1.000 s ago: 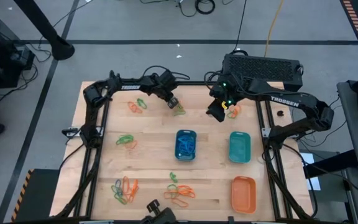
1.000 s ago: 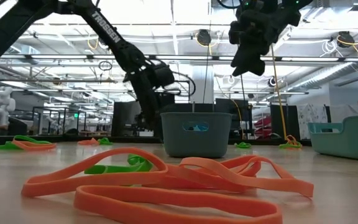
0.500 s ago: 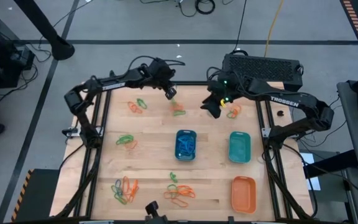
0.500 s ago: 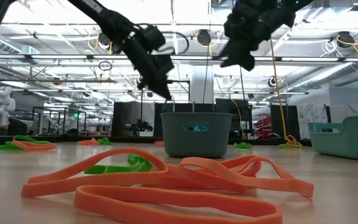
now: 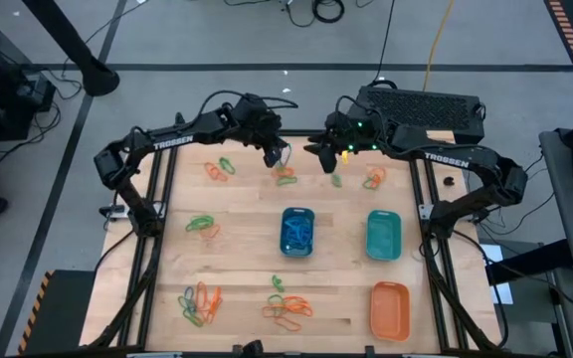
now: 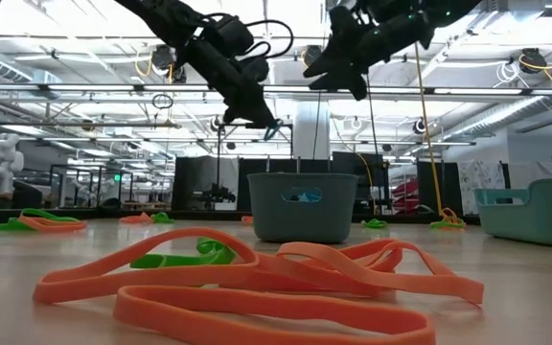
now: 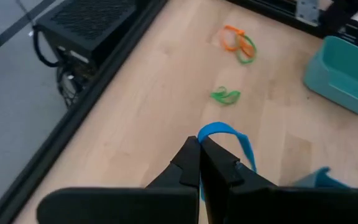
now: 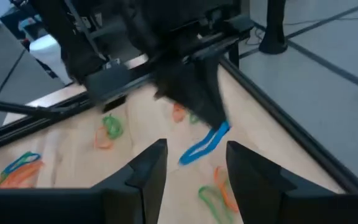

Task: Sort rubber bands into baskets
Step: Put the blue rubberband into the blue bin

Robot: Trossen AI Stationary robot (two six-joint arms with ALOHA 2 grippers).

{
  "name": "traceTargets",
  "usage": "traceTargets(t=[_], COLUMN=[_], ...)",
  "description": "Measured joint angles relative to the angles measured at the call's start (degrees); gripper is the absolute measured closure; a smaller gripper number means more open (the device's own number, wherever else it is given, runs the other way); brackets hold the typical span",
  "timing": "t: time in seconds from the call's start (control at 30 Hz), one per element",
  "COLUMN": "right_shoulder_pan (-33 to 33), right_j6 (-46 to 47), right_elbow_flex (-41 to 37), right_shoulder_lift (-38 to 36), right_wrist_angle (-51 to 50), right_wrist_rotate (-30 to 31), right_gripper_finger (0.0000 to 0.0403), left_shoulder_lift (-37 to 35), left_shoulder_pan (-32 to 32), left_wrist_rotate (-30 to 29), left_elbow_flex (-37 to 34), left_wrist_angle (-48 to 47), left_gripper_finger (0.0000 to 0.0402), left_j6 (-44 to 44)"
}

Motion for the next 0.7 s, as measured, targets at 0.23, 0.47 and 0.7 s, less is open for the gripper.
traceTargets(t=[0.23,0.47,0.7], right_shoulder_pan=[0.0,0.1,0.0], right_j6=[4.1,4.6,4.9], right_elbow_flex=[0.0,0.0,0.0], right_shoulder_lift=[5.1,9.5,10.1], right_wrist_angle=[2.5,2.7,4.3], right_wrist_rotate=[-2.6,-4.8,-4.4], right_gripper_finger=[0.0222,0.0154,0.0114], left_shoulder_lift=[0.0,0.0,0.0], left_shoulder_pan=[-2.4,-3.1,-3.0], left_wrist_rotate=[-0.1,-0.1,-0.2], left_elbow_flex=[0.0,0.0,0.0], left_wrist_angle=[1.9,3.2,3.1], left_gripper_finger=[0.04,0.04,0.04], left_j6=[0.0,0.1,0.1])
